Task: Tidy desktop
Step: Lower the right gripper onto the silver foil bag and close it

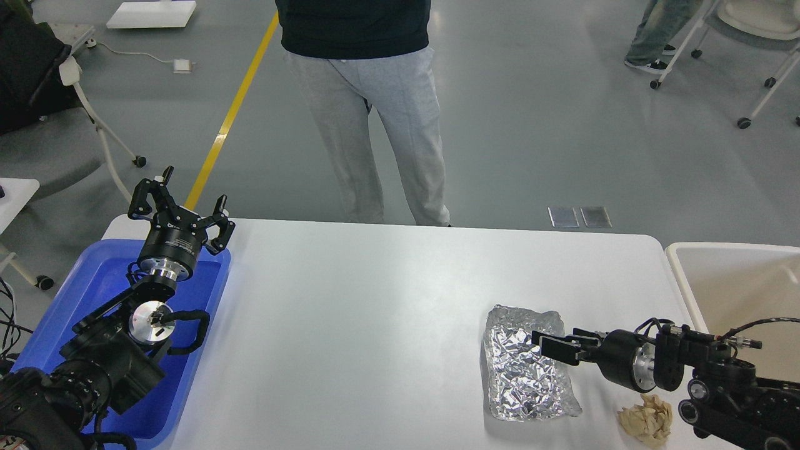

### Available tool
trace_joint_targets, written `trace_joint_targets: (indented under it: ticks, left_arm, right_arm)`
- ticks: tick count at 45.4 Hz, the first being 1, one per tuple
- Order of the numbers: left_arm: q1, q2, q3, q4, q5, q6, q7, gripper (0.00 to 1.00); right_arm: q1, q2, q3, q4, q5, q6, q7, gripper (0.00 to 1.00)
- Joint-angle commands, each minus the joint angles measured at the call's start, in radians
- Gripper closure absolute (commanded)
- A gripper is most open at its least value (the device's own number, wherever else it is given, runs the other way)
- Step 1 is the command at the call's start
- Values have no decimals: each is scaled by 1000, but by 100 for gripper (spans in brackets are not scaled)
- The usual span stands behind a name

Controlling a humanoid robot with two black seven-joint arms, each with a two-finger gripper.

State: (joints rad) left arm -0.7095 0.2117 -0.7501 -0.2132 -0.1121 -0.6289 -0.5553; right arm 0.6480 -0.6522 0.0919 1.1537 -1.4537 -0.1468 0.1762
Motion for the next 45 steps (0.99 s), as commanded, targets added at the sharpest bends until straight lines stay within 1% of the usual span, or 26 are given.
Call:
trace_joint_targets:
  ticks: [1,14,16,19,22,24,25,28,30,31,32,45]
  left_arm:
    - [1,0,0,0,0,0,0,0]
    - [1,0,0,0,0,0,0,0]
    - [-1,0,0,0,0,0,0,0]
    - [-1,0,0,0,0,0,0,0]
    - [1,0,0,0,0,0,0,0]
    - [1,0,0,0,0,0,0,0]
    - [-1,0,0,0,0,0,0,0]
    - [-1,0,0,0,0,0,0,0]
    - [-1,0,0,0,0,0,0,0]
    - [1,0,0,0,0,0,0,0]
    - [1,0,0,0,0,0,-2,0]
    - [1,0,0,0,0,0,-2,0]
  right_arm:
    - [-2,57,-122,-123,-40,-111,0,0]
    - [-21,89,-175,-180,-34,-168,0,0]
    - [-24,95,-175,-193,-34,-188,0,2]
    - [-28,106,-175,-207,-30,-207,0,14]
    - [-28,106,-175,-207,-27,-214,3,21]
    - [-34,108,-175,-206,-24,-211,3,47]
    - [-34,108,-176,-203,-24,-209,3,58]
    - [-44,108,-176,-203,-24,-209,2,76]
    - [-45,108,-176,-201,-24,-209,2,93]
    - [-47,108,-176,-203,-22,-208,2,99]
    - [-47,108,-176,-201,-22,-208,2,100]
    - [-42,108,-175,-193,-5,-204,5,100]
